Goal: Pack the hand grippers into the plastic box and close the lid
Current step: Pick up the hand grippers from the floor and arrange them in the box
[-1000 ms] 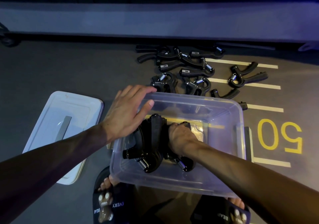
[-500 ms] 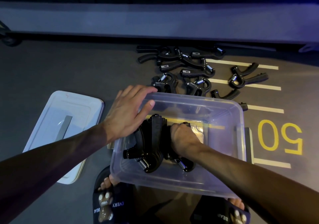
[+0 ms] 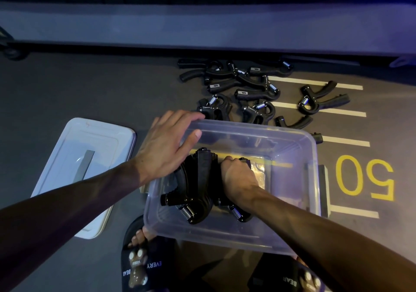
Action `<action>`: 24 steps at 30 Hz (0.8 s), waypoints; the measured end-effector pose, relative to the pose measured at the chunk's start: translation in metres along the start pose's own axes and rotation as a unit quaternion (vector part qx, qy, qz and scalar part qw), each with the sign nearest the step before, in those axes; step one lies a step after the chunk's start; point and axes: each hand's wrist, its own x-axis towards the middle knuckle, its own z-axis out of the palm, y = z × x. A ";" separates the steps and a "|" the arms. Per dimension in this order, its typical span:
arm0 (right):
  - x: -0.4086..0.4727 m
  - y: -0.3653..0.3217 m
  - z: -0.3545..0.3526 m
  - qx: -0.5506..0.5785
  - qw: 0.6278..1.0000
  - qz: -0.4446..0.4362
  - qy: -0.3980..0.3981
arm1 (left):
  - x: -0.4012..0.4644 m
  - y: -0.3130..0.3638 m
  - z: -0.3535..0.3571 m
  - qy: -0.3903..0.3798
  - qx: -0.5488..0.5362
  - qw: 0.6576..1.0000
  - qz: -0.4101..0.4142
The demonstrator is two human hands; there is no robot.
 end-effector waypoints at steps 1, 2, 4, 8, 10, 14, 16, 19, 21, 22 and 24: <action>0.000 -0.001 0.000 0.005 1.000 0.000 -0.003 | 0.000 0.000 0.000 0.001 0.000 1.000 0.000; 0.000 -0.001 0.000 0.012 1.000 0.001 -0.007 | 0.000 0.000 0.000 0.001 0.001 1.000 0.001; 0.000 -0.001 -0.003 0.027 1.000 0.004 -0.012 | 0.000 0.000 0.001 0.001 0.002 1.000 0.001; -0.002 0.002 -0.007 0.045 0.998 0.004 -0.033 | 0.000 0.000 0.000 -0.002 0.000 1.000 -0.002; -0.002 0.003 -0.006 0.057 0.998 0.005 -0.037 | 0.000 0.000 0.000 -0.003 0.000 1.000 -0.002; -0.003 0.004 -0.008 0.083 0.996 0.012 -0.040 | 0.000 0.001 0.000 -0.006 0.002 1.000 -0.003; -0.004 0.005 -0.009 0.085 0.995 0.010 -0.044 | 0.000 0.001 0.000 -0.007 0.003 1.000 -0.004; -0.006 0.004 -0.010 0.073 0.995 0.003 -0.061 | 0.000 0.001 0.000 -0.008 0.005 1.000 -0.003; -0.006 0.003 -0.012 0.073 0.995 0.004 -0.067 | 0.000 0.001 0.000 -0.010 0.005 1.000 -0.004; -0.007 0.003 -0.012 0.078 0.995 0.007 -0.066 | 0.000 0.001 0.000 -0.010 0.005 1.000 -0.004; -0.009 0.000 -0.014 0.079 0.995 0.007 -0.061 | 0.000 0.001 -0.001 -0.012 0.007 1.000 -0.004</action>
